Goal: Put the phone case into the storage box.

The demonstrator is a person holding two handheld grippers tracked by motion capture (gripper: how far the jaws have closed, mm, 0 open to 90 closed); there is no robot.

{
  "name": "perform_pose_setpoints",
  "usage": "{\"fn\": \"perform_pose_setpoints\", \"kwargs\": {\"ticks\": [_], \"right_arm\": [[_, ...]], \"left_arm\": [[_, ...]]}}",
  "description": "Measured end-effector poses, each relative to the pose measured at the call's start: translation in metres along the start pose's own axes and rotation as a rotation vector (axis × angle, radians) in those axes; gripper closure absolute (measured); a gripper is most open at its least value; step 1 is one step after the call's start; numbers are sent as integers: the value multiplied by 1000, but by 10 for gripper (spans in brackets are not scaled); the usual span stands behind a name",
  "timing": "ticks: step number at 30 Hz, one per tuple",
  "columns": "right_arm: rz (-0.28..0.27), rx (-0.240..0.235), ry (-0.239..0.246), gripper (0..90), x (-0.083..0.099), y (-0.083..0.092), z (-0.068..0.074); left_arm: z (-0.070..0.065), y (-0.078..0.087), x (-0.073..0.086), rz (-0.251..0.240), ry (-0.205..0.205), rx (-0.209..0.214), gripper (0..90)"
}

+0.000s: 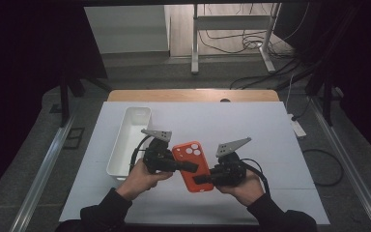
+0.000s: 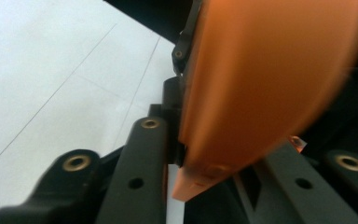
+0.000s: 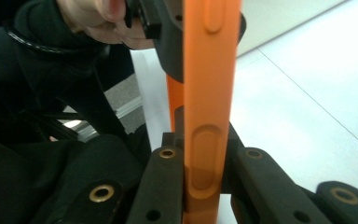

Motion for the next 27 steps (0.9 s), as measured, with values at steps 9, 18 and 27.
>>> {"fn": "perform_pose_setpoints", "kwargs": {"ticks": [9,18,27], "right_arm": [[-11,35,15,852,-3,0,4],[-23,88,5,850,-1,5,0],[-42,131,-9,850,0,9,-5]], "left_arm": [[-2,2,-1,-15,9,-43,699],[-4,9,-4,-9,-28,-204,449],[-5,18,-6,-8,-46,-351,186]]}}
Point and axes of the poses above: each handheld gripper's, and its own axes: y roughly backward along the jaws, x roughly out of its underside, z roughly to its left, the point moved 1 cm from there along -y, roughly forward along the jaws, and after that the axes turned 1 degree about -y, right-handed, at the moved point
